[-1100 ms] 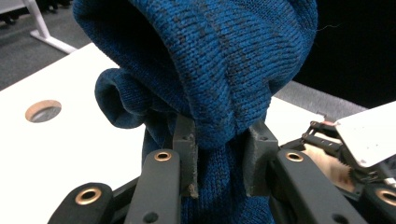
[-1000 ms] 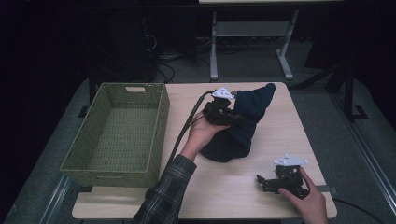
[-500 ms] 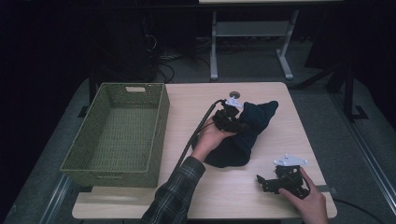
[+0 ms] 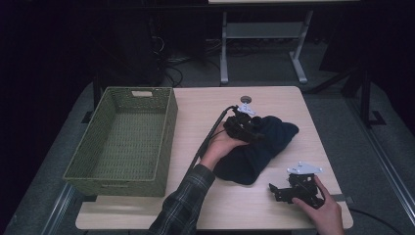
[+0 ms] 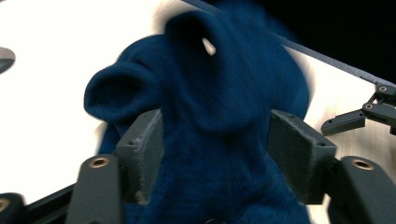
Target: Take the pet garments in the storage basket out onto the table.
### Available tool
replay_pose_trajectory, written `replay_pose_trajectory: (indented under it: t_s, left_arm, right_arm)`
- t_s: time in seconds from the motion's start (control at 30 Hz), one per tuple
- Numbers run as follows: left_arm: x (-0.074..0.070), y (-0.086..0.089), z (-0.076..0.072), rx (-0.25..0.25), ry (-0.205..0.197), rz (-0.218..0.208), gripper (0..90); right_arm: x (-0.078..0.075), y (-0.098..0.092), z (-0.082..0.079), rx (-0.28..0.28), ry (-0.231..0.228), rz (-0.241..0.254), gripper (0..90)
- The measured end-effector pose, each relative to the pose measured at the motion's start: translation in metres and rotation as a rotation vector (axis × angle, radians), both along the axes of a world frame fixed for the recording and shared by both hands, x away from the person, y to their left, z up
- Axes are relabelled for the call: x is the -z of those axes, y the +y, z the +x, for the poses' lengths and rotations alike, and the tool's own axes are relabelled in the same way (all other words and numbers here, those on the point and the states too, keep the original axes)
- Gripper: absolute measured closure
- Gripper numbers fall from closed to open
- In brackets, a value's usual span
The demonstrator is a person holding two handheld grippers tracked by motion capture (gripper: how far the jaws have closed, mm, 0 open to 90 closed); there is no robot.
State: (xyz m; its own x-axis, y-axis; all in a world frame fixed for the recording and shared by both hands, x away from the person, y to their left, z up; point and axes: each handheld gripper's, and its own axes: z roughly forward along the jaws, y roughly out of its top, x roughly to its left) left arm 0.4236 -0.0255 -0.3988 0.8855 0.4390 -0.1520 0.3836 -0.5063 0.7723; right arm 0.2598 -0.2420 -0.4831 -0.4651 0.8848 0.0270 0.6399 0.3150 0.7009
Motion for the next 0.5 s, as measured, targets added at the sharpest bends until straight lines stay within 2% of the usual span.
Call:
replay_pose_trajectory:
  t_s: [0.2, 0.33, 0.37, 0.5]
  left_arm:
    - [-0.006, 0.011, -0.006, -0.013, -0.012, 0.001, 21.6]
    - [-0.009, 0.019, -0.011, -0.017, -0.021, -0.013, 17.9]
    - [-0.011, 0.025, -0.015, -0.018, -0.033, -0.009, 17.0]
    - [-0.013, 0.034, -0.023, -0.013, -0.038, -0.003, 16.2]
  right_arm:
    - [0.0, 0.0, 0.0, 0.002, 0.004, 0.002, 0.5]
    - [0.0, 0.0, 0.0, 0.003, 0.004, 0.002, 0.5]
    - [0.0, 0.0, 0.0, 0.002, 0.003, -0.001, 0.5]
    - [0.0, 0.0, 0.0, 0.001, 0.002, 0.0, 0.5]
